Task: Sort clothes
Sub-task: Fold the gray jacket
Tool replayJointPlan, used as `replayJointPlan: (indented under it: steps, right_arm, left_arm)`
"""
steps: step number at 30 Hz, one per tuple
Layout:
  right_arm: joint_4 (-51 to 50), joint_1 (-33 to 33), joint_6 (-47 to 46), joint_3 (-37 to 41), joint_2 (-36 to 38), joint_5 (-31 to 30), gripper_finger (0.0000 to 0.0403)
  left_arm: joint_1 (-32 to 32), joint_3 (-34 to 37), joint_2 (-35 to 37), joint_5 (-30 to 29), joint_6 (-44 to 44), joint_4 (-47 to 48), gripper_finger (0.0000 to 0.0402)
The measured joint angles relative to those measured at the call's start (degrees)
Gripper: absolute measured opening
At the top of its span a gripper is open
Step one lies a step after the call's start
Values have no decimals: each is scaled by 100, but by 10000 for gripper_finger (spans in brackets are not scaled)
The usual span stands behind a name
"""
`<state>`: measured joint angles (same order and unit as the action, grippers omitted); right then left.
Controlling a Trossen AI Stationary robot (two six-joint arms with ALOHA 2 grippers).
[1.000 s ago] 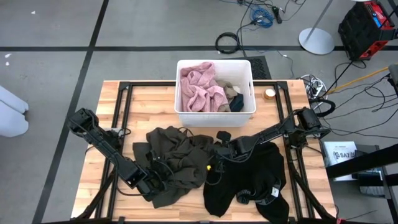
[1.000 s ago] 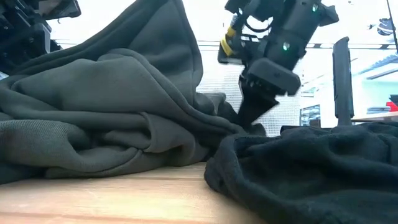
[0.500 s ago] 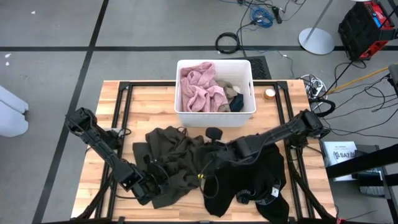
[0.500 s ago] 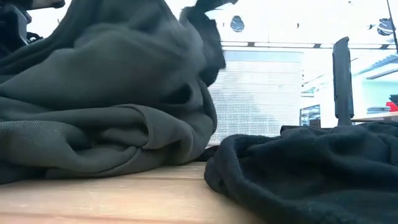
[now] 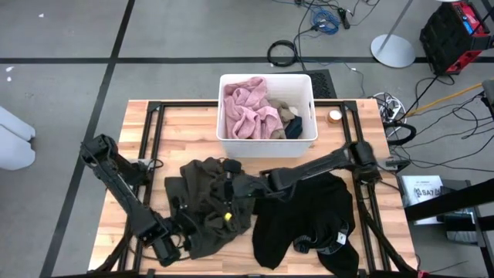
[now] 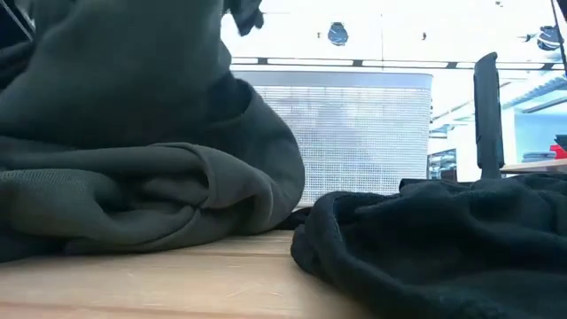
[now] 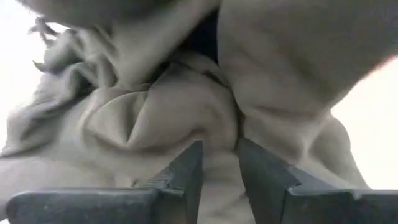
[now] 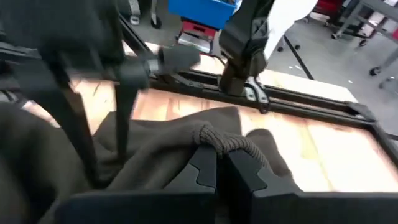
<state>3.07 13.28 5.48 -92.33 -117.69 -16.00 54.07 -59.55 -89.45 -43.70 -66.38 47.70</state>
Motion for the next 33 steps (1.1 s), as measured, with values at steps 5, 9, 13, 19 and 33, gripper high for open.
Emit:
replayJointPlan:
  steps: [5,9,13,19,33]
  right_arm:
    - [1091,-137,-23,0,-717,287,0]
    - [1904,-175,-79,-21,-1167,439,0]
    - [2058,-247,-270,-268,-1538,498,0]
    - [2076,-372,-849,-914,-2220,1564,0]
    - [2031,-393,-1607,-1640,-2823,2251,12]
  left_arm:
    - [452,-525,0,-170,-540,1088,87]
    - [847,-766,0,-1090,-127,928,74]
    - [1025,-796,0,-1934,259,646,66]
    - [948,-776,-4,-2181,267,640,65]
    - [858,-734,-13,-2007,269,663,65]
